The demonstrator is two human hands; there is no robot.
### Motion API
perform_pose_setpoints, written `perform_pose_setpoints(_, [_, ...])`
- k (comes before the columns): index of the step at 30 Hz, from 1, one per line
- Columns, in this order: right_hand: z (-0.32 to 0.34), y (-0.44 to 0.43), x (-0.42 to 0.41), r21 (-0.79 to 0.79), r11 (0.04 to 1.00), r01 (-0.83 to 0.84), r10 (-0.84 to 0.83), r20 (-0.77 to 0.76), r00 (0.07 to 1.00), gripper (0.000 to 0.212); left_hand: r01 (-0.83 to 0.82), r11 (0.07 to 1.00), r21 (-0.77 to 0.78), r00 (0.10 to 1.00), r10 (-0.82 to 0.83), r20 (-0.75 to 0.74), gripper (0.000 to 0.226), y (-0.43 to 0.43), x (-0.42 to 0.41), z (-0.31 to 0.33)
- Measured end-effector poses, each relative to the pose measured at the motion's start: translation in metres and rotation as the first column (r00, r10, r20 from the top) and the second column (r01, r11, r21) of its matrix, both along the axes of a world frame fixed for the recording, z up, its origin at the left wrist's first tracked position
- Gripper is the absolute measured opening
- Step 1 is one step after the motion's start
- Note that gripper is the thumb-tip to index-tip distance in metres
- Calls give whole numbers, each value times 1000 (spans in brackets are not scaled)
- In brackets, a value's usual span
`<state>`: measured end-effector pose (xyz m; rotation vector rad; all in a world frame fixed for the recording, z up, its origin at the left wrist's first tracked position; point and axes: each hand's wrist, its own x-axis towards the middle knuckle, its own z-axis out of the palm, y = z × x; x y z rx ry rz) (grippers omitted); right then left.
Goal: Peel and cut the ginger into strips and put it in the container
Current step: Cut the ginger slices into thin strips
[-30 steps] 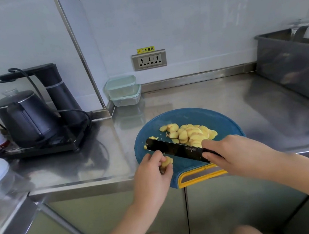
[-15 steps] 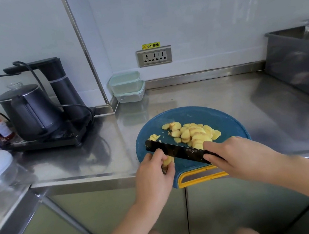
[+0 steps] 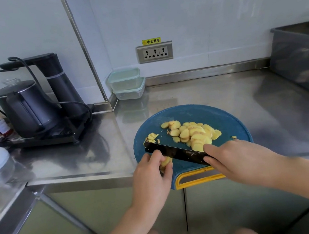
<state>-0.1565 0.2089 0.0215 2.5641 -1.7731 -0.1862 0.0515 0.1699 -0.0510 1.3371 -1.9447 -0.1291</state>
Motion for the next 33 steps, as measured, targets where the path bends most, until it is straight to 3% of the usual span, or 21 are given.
perform_pose_setpoints(16, [-3, -24, 6, 24, 995, -94, 94, -17, 995, 22, -2, 1000, -7, 1000, 2, -3, 26, -1, 1, -6])
perform_pose_setpoints(22, [-7, -28, 14, 83, 996, -18, 5, 155, 988, 20, 8, 1000, -1, 1000, -8, -9, 27, 0, 0, -4])
perform_pose_setpoints(33, [0, -20, 8, 83, 993, 80, -91, 139, 986, 21, 28, 1000, 4, 999, -28, -37, 26, 0, 2, -7])
